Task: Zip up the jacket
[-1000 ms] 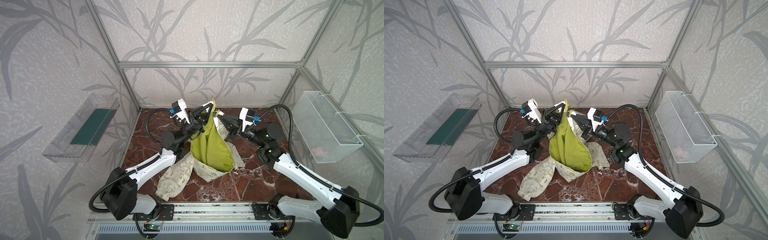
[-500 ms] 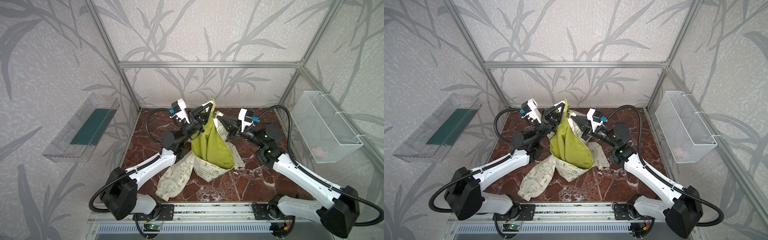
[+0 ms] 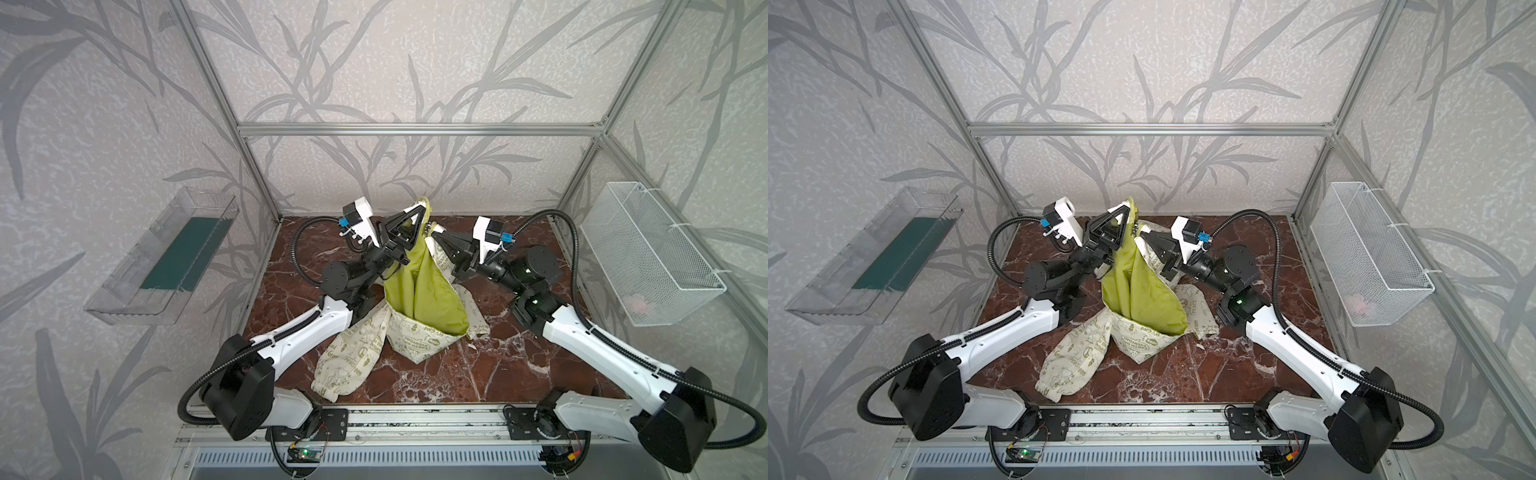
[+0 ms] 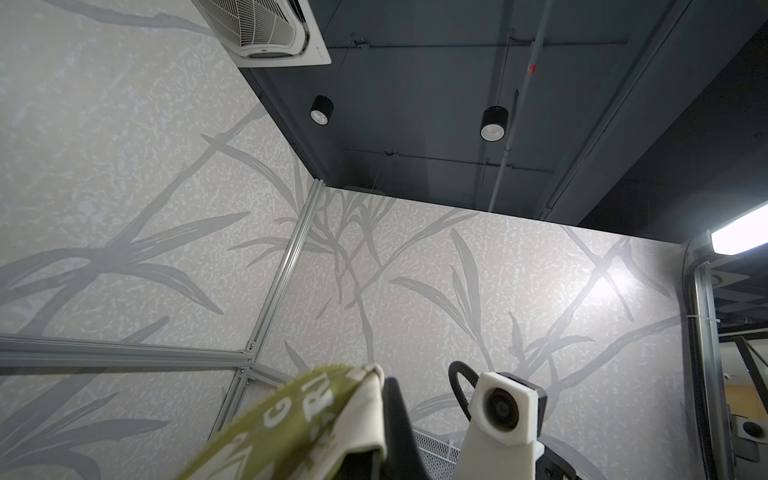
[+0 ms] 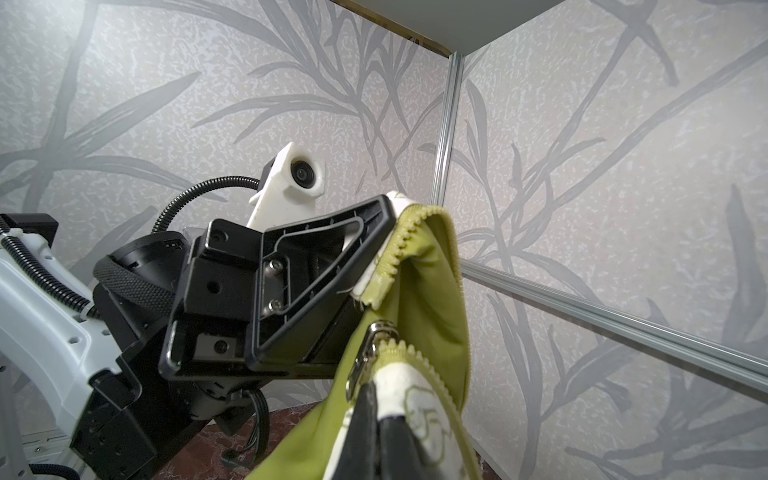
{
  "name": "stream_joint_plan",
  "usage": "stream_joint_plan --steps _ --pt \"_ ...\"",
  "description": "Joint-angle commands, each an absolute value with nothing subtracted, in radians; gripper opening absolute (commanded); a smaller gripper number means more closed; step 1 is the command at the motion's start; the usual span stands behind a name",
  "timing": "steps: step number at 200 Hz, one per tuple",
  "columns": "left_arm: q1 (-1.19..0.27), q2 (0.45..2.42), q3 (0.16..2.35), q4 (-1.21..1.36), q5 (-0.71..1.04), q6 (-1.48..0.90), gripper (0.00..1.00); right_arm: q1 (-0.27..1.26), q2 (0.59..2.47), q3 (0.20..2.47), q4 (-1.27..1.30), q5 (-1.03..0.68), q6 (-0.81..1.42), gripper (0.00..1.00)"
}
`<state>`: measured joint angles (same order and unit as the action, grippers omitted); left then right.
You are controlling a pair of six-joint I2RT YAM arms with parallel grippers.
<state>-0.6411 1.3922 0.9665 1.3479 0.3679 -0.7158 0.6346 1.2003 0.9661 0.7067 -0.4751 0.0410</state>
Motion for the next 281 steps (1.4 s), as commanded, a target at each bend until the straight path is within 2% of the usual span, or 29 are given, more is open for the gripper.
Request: stream_joint_plan --steps 1,281 --pt "-0.648 1.365 0.995 1.416 0.371 -0.721 0.0 0.629 1.199 0.988 0.773 -0.466 0.057 0.0" --pt "-0.657 1.371 0.978 1.417 0.358 -0.718 0.0 0.63 1.18 0.996 0.817 -0.476 0.095 0.0"
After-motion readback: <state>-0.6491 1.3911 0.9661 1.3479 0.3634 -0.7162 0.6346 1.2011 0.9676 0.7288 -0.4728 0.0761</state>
